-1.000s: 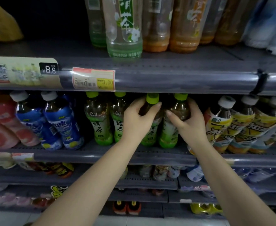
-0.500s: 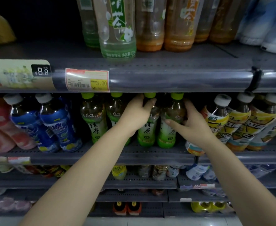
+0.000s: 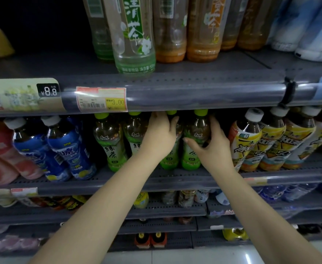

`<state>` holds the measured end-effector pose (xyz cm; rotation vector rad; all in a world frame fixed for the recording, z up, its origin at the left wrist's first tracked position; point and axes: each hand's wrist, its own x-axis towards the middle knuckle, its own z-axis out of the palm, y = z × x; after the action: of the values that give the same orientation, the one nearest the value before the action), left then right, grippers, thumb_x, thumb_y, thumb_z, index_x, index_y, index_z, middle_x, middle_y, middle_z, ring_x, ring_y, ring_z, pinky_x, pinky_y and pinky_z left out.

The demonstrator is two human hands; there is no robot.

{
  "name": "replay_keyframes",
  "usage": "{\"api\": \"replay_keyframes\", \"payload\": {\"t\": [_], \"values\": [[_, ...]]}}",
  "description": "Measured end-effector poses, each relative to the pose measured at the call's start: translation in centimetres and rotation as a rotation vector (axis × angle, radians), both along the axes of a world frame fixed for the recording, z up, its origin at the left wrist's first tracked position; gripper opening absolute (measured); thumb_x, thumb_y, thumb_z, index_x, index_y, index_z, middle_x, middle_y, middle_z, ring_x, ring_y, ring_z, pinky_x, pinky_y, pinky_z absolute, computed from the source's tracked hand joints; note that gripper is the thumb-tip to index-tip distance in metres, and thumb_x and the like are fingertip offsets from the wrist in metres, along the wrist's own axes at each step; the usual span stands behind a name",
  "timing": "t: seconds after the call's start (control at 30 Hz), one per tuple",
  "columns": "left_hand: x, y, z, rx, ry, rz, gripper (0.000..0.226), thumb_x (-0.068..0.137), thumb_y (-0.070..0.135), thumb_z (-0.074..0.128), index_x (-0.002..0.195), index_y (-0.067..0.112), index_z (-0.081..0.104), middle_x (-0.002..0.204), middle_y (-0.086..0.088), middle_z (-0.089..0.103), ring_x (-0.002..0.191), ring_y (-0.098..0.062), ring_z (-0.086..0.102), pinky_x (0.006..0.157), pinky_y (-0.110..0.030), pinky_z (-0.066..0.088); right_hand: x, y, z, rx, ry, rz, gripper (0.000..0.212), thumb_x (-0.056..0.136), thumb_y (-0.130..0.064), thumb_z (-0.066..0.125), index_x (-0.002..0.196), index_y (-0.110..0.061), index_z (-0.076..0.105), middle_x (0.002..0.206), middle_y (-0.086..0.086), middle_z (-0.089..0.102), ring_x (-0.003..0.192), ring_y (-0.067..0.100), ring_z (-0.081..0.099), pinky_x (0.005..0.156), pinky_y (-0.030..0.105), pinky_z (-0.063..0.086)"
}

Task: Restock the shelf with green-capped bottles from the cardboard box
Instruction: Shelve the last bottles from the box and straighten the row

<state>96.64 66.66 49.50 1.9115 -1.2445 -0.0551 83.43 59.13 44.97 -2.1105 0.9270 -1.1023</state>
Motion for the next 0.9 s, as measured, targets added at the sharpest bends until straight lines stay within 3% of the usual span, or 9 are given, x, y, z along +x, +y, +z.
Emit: {"api": "replay_keyframes", "payload": {"t": [0.13,0.27,0.33,0.4,0.5,0.6,0.73,0.83,0.9], "values": [[0.2,0.4,0.7,-0.005,-0.045,0.017,0.038,0.096,0.026,0.052,0.122,-0.002,0.050,0.116,-0.021,0.058,0.110,-0.032,0.054,0.095,-0.033,0.041,0.4,0.7,0.0,0.010,-0.030,-0.037,0.084,0.075,-0.029,0.080,0.144,-0.008,0.036,0.133,0.013,0.055,0.122,0.024,0.053,0.095,0.022,0.041],[-0.2,3.0,0.5,-0.107,-0.065,0.000,0.050,0.093,0.029,0.057,0.136,0.007,0.042,0.133,-0.012,0.053,0.124,-0.022,0.047,0.100,-0.017,0.032,0.0,1.5,-0.3,0.023,-0.035,-0.042,0.097,0.075,-0.031,0.079,0.150,-0.007,0.023,0.144,0.012,0.047,0.133,0.025,0.045,0.106,0.039,0.043],[-0.5,5.9,-0.9,-0.213,-0.002,-0.018,0.052,0.092,0.028,0.058,0.140,0.016,0.040,0.140,-0.002,0.049,0.130,-0.011,0.043,0.106,-0.017,0.031,-0.6,2.4,-1.1,0.043,-0.062,-0.067,0.100,0.076,-0.033,0.077,0.151,-0.008,0.018,0.150,0.009,0.039,0.140,0.020,0.035,0.111,0.042,0.037],[-0.2,9.0,-3.0,-0.339,0.050,0.037,0.046,0.091,0.021,0.059,0.135,0.018,0.044,0.136,0.006,0.049,0.129,-0.007,0.046,0.108,-0.027,0.039,-1.1,3.9,-1.9,0.007,-0.105,-0.108,0.088,0.079,-0.032,0.073,0.149,-0.010,0.024,0.150,0.008,0.036,0.141,0.016,0.031,0.114,0.041,0.033],[1.8,12.2,-6.3,-0.451,0.042,0.179,0.044,0.088,0.012,0.062,0.129,0.013,0.046,0.130,0.008,0.044,0.127,-0.010,0.045,0.106,-0.032,0.040,-1.0,6.7,-3.3,-0.117,-0.192,-0.081,0.064,0.081,-0.020,0.073,0.136,-0.007,0.042,0.137,0.011,0.042,0.132,0.017,0.041,0.108,0.036,0.040],[3.9,12.9,-8.1,-0.413,0.119,0.277,0.057,0.086,0.013,0.064,0.136,0.008,0.038,0.139,-0.004,0.034,0.135,-0.014,0.035,0.112,-0.026,0.029,1.0,9.3,-4.3,-0.043,-0.133,0.048,0.052,0.083,-0.017,0.072,0.130,-0.011,0.049,0.126,0.000,0.049,0.120,0.009,0.050,0.100,0.026,0.046],[5.2,11.8,-9.2,-0.330,0.278,0.250,0.071,0.086,0.015,0.065,0.144,0.012,0.023,0.147,-0.006,0.030,0.139,-0.008,0.028,0.110,-0.009,0.020,5.7,11.6,-5.1,0.164,-0.025,0.165,0.065,0.085,-0.024,0.071,0.141,-0.013,0.040,0.138,-0.002,0.048,0.131,0.008,0.042,0.109,0.023,0.036],[6.2,10.8,-10.1,-0.305,0.394,0.278,0.077,0.084,0.012,0.069,0.143,0.007,0.020,0.147,-0.009,0.033,0.136,-0.013,0.034,0.108,-0.014,0.029,8.9,11.6,-5.2,0.214,0.018,0.125,0.074,0.085,-0.026,0.070,0.146,-0.008,0.032,0.147,0.006,0.042,0.137,0.015,0.036,0.109,0.018,0.029],[6.8,10.4,-10.4,-0.253,0.461,0.311,0.073,0.083,0.014,0.071,0.141,0.008,0.026,0.140,-0.009,0.042,0.127,-0.013,0.043,0.101,-0.021,0.036,10.4,11.1,-5.2,0.281,0.054,0.086,0.078,0.084,-0.028,0.072,0.146,-0.004,0.030,0.144,0.012,0.043,0.135,0.020,0.039,0.108,0.022,0.033]]}}
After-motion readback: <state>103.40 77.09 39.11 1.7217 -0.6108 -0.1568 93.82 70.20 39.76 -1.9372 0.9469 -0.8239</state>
